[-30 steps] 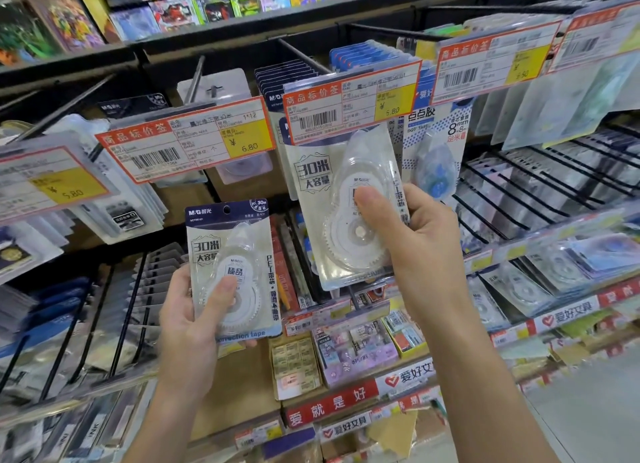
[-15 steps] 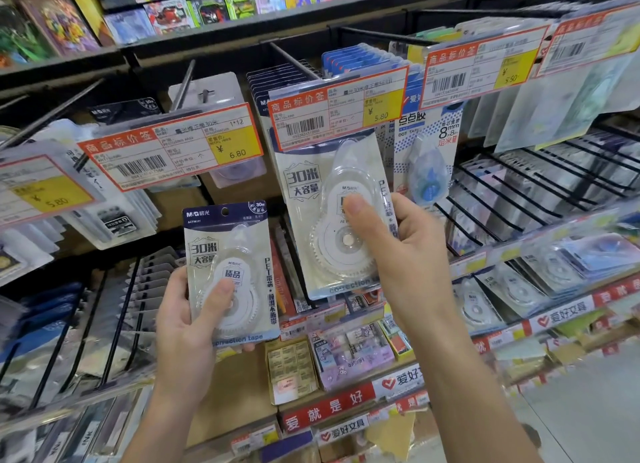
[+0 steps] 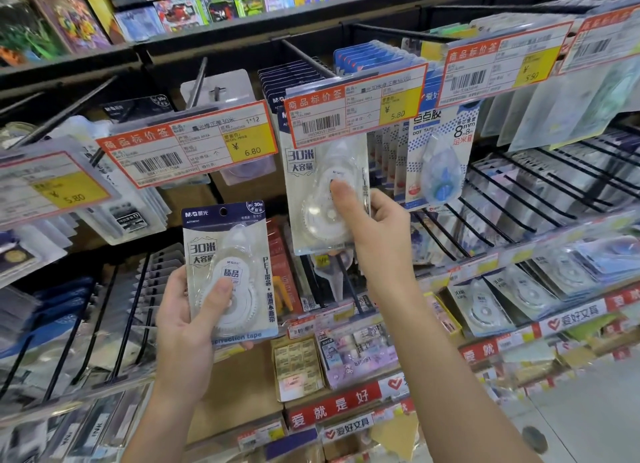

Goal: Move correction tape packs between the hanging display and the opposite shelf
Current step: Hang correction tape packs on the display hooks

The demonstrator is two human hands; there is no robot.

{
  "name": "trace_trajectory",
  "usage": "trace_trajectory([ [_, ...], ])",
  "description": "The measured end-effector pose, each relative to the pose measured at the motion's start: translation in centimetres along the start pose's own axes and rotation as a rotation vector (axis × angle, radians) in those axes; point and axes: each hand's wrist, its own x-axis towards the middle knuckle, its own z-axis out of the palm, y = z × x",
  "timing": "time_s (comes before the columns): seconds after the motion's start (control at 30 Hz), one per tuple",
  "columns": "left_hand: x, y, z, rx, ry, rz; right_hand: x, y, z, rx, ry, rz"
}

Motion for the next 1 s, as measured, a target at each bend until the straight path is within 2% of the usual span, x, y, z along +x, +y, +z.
trace_trajectory([
  [0.2, 0.2, -0.1, -0.4, -0.013, 0.011, -0.004, 2.0, 1.4, 1.4, 0.08, 0.086, 0.12],
  [0.47, 0.2, 0.0, -1.1, 0.02, 0.027, -0.01, 4.0, 2.5, 2.3, 0.039, 0.109, 0.095],
  [1.0, 0.1, 0.2, -1.5, 0.04, -0.001, -0.028, 6.0, 3.4, 2.8, -0.027, 0.133, 0.215],
])
